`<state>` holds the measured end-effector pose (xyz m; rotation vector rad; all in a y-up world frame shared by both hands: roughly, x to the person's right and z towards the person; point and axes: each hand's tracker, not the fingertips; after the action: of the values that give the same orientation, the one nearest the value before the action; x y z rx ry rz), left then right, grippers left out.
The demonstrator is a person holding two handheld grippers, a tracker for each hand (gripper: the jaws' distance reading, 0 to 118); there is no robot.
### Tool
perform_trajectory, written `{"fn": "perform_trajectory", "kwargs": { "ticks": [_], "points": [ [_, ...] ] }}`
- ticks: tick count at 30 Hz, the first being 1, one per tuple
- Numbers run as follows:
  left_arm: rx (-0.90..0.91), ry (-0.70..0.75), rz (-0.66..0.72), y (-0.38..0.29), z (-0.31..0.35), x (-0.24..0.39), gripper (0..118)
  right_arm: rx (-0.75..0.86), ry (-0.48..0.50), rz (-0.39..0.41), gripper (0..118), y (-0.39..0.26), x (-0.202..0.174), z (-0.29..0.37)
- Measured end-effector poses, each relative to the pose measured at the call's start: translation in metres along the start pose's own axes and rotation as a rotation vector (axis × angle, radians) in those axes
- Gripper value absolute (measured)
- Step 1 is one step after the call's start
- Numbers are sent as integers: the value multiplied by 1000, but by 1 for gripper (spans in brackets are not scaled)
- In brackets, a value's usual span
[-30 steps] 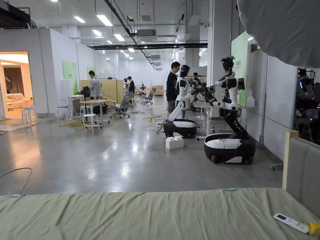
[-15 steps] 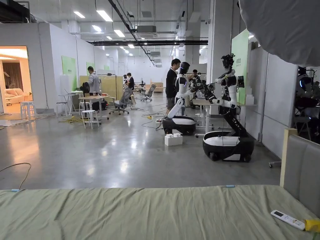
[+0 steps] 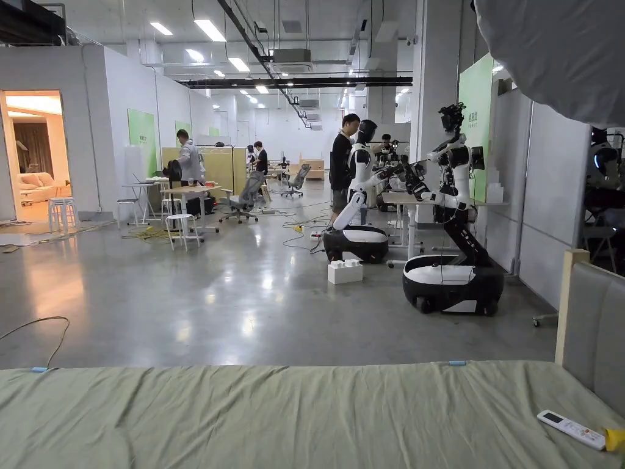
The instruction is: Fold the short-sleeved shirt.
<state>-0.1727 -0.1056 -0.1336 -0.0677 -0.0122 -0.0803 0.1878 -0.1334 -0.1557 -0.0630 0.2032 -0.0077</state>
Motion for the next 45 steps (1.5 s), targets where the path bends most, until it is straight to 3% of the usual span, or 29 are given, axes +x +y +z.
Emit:
{"fn": "perform_trajectory", "kwargs": {
  "ticks": [22, 24, 25, 27, 28, 29, 30, 32, 33, 45],
  "points": [
    [12, -13, -1, 1, -2, 0, 3, 2, 4, -3, 0, 4, -2, 0],
    [12, -14, -3, 1, -2, 0, 15, 0, 3, 0, 2, 4, -3, 0],
    [11, -13, -5, 1, -2, 0, 20, -1, 2, 2, 6, 3, -3, 0],
    [17, -10, -3, 0, -2, 0, 43, -2, 8, -1, 30, 3, -3, -1],
    [18, -8, -1, 0, -2, 0, 60, -2, 15, -7, 46, 3, -2, -1],
    [19, -6, 5, 0, -2, 0, 82, -3, 16, -10, 68, 3, -2, -1],
    [20, -2, 11, 0, -3, 0, 95, -2, 13, -12, 83, 2, -3, -1],
    [26, -3, 17, -1, -2, 0, 113, 5, 1, -4, 111, 3, -3, -1],
    [32, -8, 18, -1, -2, 0, 114, 10, -3, 3, 117, 3, -4, -1],
    [54, 10, -11, 2, 3, 3, 118, 25, -34, -6, 118, 11, -1, 0]
  ]
}}
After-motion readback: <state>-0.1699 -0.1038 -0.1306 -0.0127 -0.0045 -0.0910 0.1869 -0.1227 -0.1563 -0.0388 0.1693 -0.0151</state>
